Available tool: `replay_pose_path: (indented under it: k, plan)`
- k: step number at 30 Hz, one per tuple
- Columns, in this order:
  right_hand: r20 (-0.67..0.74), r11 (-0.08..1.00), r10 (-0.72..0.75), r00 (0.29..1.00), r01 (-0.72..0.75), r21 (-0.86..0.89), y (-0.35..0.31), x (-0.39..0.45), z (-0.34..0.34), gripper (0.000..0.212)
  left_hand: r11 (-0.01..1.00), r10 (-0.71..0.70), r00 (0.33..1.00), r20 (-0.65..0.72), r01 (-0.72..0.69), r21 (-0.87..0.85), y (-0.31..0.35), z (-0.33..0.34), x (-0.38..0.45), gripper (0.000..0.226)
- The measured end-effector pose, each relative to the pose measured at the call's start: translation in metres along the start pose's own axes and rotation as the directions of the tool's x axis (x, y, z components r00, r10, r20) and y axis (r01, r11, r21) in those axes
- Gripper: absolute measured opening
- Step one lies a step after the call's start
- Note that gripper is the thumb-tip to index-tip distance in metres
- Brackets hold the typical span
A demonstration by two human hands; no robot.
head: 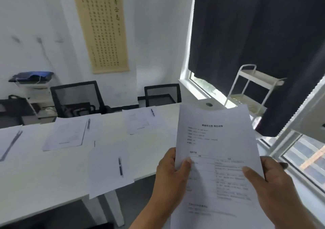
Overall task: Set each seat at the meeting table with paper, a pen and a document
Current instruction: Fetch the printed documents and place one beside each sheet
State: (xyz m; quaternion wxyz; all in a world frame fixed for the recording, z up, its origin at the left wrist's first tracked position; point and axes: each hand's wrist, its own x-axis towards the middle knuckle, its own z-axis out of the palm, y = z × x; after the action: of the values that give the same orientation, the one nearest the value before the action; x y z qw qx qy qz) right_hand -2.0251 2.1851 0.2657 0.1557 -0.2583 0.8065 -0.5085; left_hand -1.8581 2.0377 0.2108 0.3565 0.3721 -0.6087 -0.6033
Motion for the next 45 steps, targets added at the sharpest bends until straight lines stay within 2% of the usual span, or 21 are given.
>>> replay_pose_path:
  k: [8,15,18,20,23,29,37,45]
  plan:
    - [0.286,0.998,0.023,0.958,-0.004,-0.068,0.025,0.094,0.093,0.011,0.985,-0.117,0.971,-0.210,0.141,0.104,-0.053,-0.038,0.062,0.009]
    - [0.523,0.993,0.057,0.851,0.008,-0.121,0.034,0.180,0.166,0.012,0.953,-0.186,0.908,-0.375,0.259,0.155,-0.074,-0.050,0.121,0.007]
    - [0.608,0.990,0.048,0.792,0.041,-0.132,0.037,0.208,0.201,0.009,0.952,-0.215,0.866,-0.451,0.289,0.101,-0.084,-0.060,0.140,0.011]
    - [0.660,0.989,0.047,0.750,0.056,-0.134,0.044,0.221,0.225,0.008,0.944,-0.267,0.814,-0.516,0.329,0.030,-0.094,-0.066,0.147,0.012]
    - [0.719,0.990,0.066,0.692,0.046,-0.135,0.047,0.226,0.253,0.010,0.936,-0.321,0.776,-0.542,0.349,-0.054,-0.106,-0.073,0.148,0.014]
    - [0.759,0.987,0.116,0.640,0.013,-0.162,0.062,0.228,0.317,0.012,0.901,-0.420,0.725,-0.545,0.403,-0.159,-0.142,-0.114,0.167,0.015]
    - [0.726,0.975,0.217,0.653,-0.104,-0.197,0.099,0.219,0.398,0.009,0.833,-0.554,0.701,-0.450,0.467,-0.298,-0.209,-0.174,0.197,0.033]
    - [0.729,0.960,0.276,0.627,-0.145,-0.239,0.132,0.210,0.447,0.006,0.775,-0.630,0.639,-0.441,0.553,-0.307,-0.257,-0.206,0.204,0.040]
